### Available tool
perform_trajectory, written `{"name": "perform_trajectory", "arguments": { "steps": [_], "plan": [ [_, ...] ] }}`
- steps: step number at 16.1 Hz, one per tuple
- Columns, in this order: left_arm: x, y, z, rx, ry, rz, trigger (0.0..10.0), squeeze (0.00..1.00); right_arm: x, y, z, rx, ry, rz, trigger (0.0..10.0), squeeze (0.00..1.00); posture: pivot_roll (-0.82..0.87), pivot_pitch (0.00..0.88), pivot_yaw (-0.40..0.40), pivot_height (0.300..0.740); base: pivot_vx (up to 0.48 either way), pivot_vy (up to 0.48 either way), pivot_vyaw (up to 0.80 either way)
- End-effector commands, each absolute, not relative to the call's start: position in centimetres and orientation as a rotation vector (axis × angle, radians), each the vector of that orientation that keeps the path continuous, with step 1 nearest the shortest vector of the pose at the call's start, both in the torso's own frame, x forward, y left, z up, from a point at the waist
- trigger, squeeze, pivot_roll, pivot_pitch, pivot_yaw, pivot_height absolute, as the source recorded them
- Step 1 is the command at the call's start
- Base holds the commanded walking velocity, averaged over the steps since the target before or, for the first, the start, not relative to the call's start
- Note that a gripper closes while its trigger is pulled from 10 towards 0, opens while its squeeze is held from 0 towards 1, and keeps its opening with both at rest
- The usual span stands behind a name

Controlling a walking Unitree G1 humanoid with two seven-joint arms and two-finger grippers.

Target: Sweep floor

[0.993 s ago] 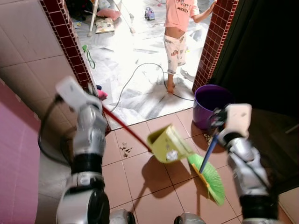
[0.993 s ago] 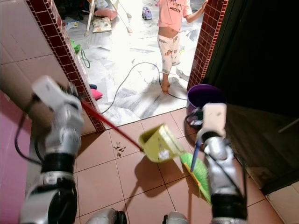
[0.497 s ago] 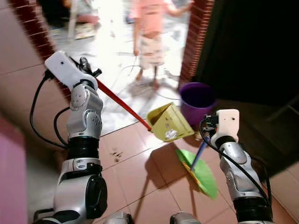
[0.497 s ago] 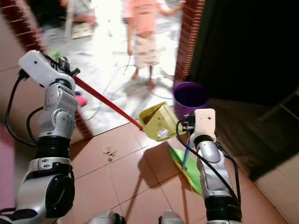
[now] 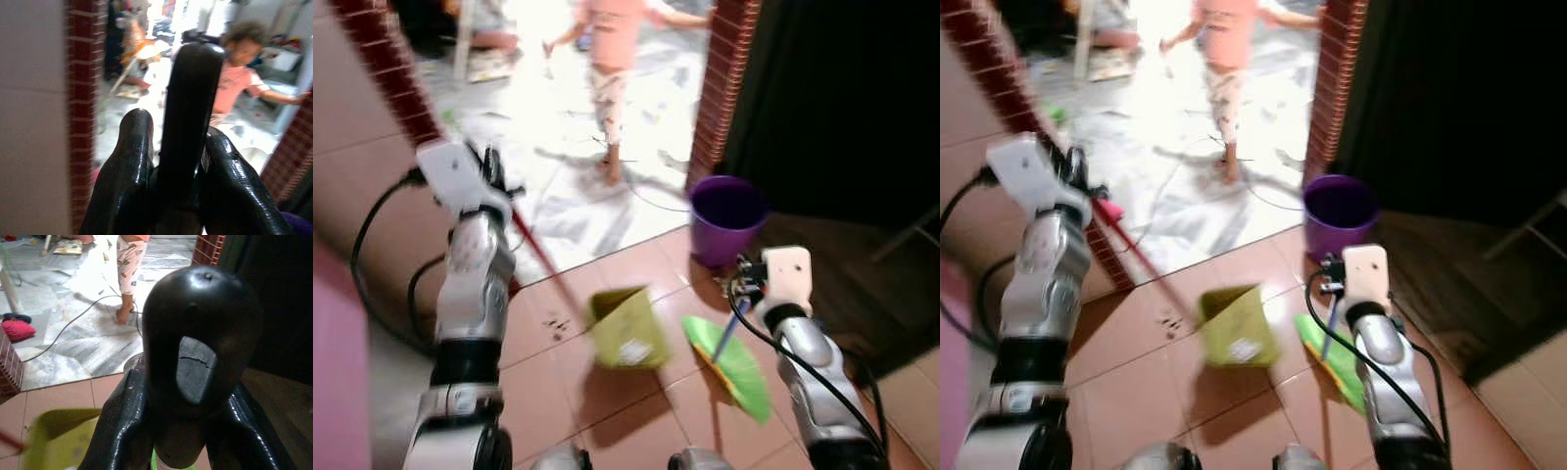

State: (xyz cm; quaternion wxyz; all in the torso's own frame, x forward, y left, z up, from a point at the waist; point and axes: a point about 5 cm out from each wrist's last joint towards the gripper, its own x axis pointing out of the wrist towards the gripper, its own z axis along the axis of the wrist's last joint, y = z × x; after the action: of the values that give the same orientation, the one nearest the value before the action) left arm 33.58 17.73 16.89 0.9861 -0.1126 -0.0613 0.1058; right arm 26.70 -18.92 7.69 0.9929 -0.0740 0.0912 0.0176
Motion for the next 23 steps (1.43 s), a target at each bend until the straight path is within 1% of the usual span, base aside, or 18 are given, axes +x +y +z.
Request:
{"name": "perform_trajectory", "arguments": {
  "steps": [1, 4, 6, 8, 13, 15, 18, 23],
  "plan": [
    [33.3, 17.6, 19.5, -0.25, -0.231, 0.197, 10.0, 0.0, 25.5, -19.2, 5.7, -0.136, 0.284, 0.035, 10.0, 0.0, -0.14, 0.0, 0.107, 0.74, 0.0, 0.0, 0.0],
    [32.1, 18.7, 18.7, -0.412, -0.182, 0.301, 10.0, 0.0, 24.3, -20.3, 5.2, -0.148, 0.304, 0.018, 10.0, 0.0, -0.15, 0.0, 0.088, 0.74, 0.0, 0.0, 0.0],
    [32.1, 18.8, 17.6, -0.517, -0.129, 0.334, 10.0, 0.0, 23.9, -20.1, 4.8, -0.168, 0.323, 0.068, 10.0, 0.0, -0.15, 0.0, 0.079, 0.74, 0.0, 0.0, 0.0],
    [32.2, 18.3, 17.0, -0.597, -0.083, 0.338, 10.0, 0.0, 24.0, -20.1, 4.8, -0.184, 0.322, 0.094, 10.0, 0.0, -0.15, 0.0, 0.064, 0.74, 0.0, 0.0, 0.0],
    [32.6, 18.5, 17.4, -0.614, -0.091, 0.346, 10.0, 0.0, 23.9, -20.4, 5.1, -0.194, 0.315, 0.11, 10.0, 0.0, -0.17, 0.0, 0.058, 0.74, 0.0, 0.0, 0.0],
    [32.5, 18.4, 17.1, -0.622, -0.079, 0.335, 10.0, 0.0, 23.8, -21.0, 5.1, -0.213, 0.321, 0.062, 10.0, 0.0, -0.18, 0.0, 0.06, 0.74, 0.0, 0.0, 0.0],
    [32.4, 18.3, 17.2, -0.587, -0.087, 0.324, 10.0, 0.0, 23.8, -21.3, 4.9, -0.192, 0.336, 0.019, 10.0, 0.0, -0.17, 0.0, 0.064, 0.74, 0.0, 0.0, -0.8],
    [32.5, 18.5, 18.1, -0.578, -0.122, 0.31, 10.0, 0.0, 23.9, -20.6, 4.8, -0.181, 0.33, 0.044, 10.0, 0.0, -0.16, 0.0, 0.064, 0.74, 0.0, 0.0, -0.8]
  ]
}}
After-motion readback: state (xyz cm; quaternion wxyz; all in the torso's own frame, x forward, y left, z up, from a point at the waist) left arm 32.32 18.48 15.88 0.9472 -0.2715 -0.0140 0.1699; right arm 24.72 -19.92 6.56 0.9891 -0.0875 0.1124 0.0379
